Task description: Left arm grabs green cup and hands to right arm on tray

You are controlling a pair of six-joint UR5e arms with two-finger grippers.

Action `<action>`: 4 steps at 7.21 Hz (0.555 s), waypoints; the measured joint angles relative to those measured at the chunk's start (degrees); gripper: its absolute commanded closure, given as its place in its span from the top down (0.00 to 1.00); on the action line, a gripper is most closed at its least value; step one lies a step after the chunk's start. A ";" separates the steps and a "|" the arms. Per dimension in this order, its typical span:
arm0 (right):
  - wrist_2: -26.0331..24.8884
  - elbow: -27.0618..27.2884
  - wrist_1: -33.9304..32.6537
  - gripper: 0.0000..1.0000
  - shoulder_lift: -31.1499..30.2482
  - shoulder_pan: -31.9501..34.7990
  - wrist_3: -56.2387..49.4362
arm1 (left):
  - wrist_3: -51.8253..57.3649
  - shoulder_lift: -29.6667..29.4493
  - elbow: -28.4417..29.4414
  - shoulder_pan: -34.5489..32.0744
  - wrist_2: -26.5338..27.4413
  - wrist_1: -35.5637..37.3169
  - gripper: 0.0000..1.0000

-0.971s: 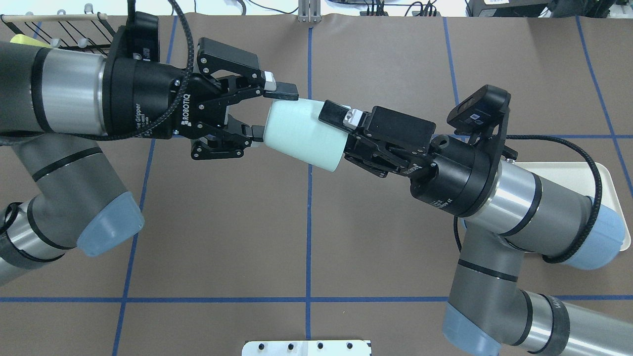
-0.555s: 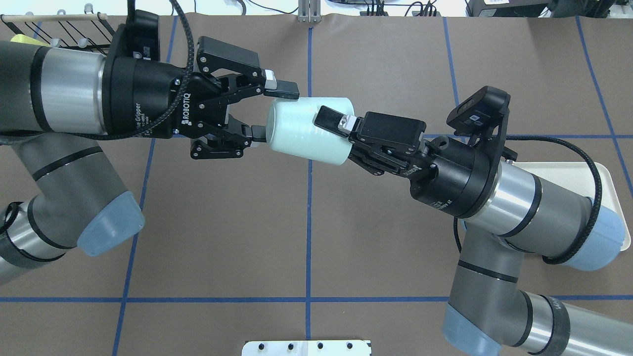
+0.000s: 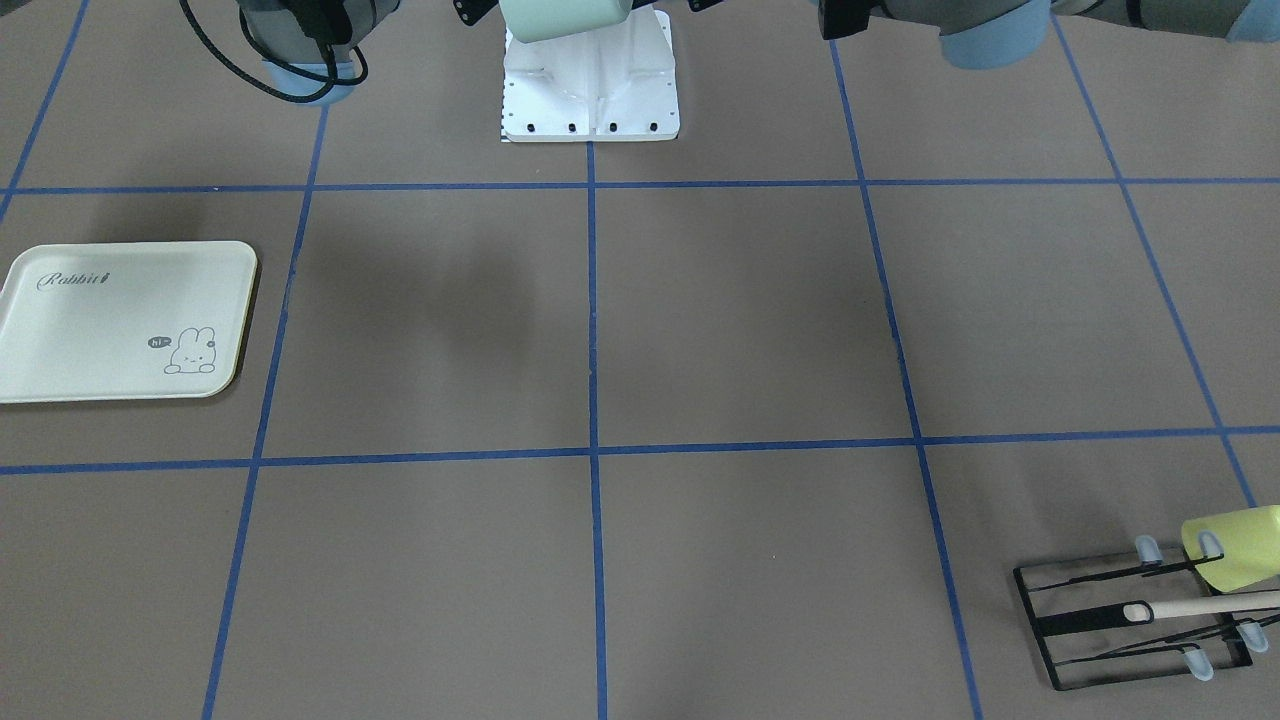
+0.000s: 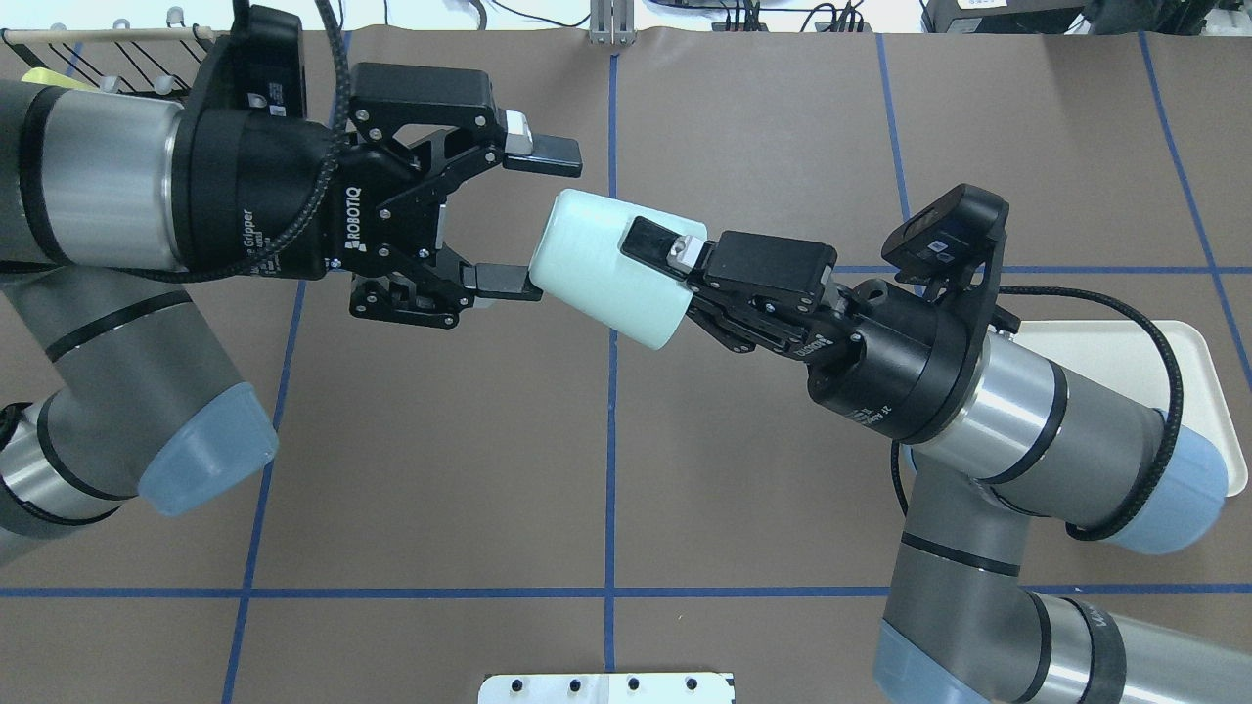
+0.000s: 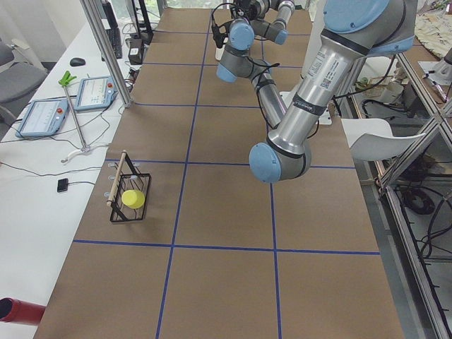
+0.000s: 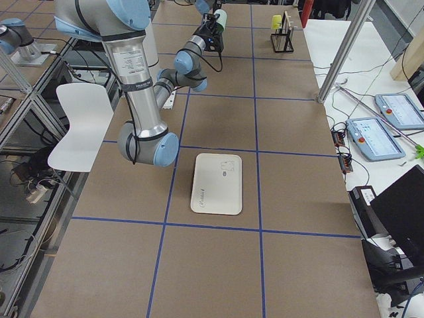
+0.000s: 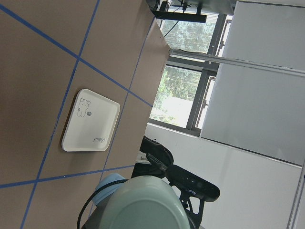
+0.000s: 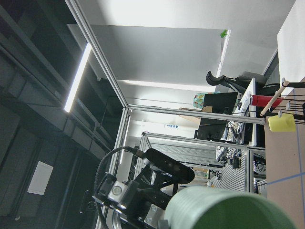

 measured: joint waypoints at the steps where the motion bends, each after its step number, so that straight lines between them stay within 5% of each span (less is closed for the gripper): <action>1: 0.01 0.37 -0.57 0.00 -0.16 0.01 0.03 | 0.81 0.21 0.11 -0.18 0.18 0.16 1.00; 4: 0.14 1.35 -6.38 0.00 -2.39 2.57 0.10 | 9.58 4.85 1.45 -0.31 0.10 0.80 1.00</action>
